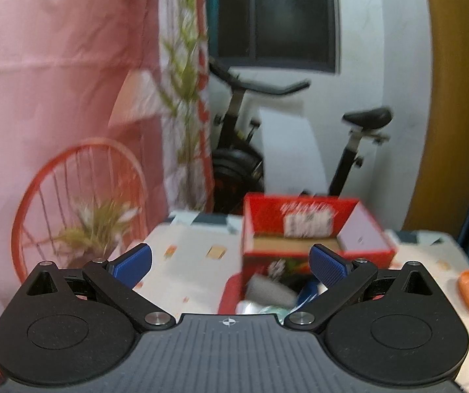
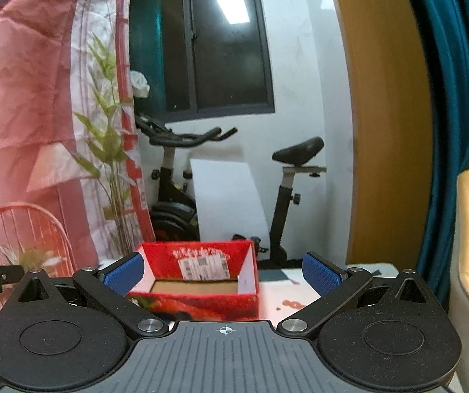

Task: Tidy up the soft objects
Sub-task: 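Move the right tool down toward the white mask bag on the pile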

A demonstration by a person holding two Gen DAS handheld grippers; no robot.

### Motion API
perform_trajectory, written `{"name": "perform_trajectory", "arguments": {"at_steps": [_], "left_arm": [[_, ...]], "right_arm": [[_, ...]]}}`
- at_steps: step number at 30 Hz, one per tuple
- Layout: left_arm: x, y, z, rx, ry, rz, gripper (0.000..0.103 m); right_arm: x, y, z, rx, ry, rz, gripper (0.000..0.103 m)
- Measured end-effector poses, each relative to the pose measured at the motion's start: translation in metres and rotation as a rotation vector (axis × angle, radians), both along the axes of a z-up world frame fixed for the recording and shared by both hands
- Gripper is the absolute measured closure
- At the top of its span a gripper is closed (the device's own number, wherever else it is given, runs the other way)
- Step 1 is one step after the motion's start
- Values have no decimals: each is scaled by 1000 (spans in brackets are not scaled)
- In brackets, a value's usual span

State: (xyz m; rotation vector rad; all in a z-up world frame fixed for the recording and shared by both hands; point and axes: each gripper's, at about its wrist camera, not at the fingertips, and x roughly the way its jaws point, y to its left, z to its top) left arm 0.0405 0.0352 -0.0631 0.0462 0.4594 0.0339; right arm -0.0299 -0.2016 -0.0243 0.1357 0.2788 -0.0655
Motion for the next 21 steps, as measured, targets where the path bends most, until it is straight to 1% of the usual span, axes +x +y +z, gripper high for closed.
{"name": "perform_trajectory", "arguments": {"at_steps": [5, 7, 10, 12, 16, 19, 21], "left_arm": [[17, 14, -40, 11, 87, 15, 3], [23, 16, -56, 10, 122, 3, 6], [30, 18, -82, -10, 179, -26, 6], [35, 19, -100, -15, 207, -20, 6], [42, 14, -133, 13, 240, -34, 7], [46, 12, -153, -17, 290, -65, 7], [48, 13, -164, -44, 315, -84, 7]], "right_arm": [[17, 0, -38, -22, 47, 4, 0], [23, 3, -56, -19, 74, 10, 0], [33, 5, -85, -10, 128, 31, 0], [41, 9, -105, -30, 170, 51, 0], [54, 20, -149, -92, 257, 112, 0], [61, 29, -176, -123, 324, 103, 0], [66, 27, -192, -98, 369, 90, 0]]}}
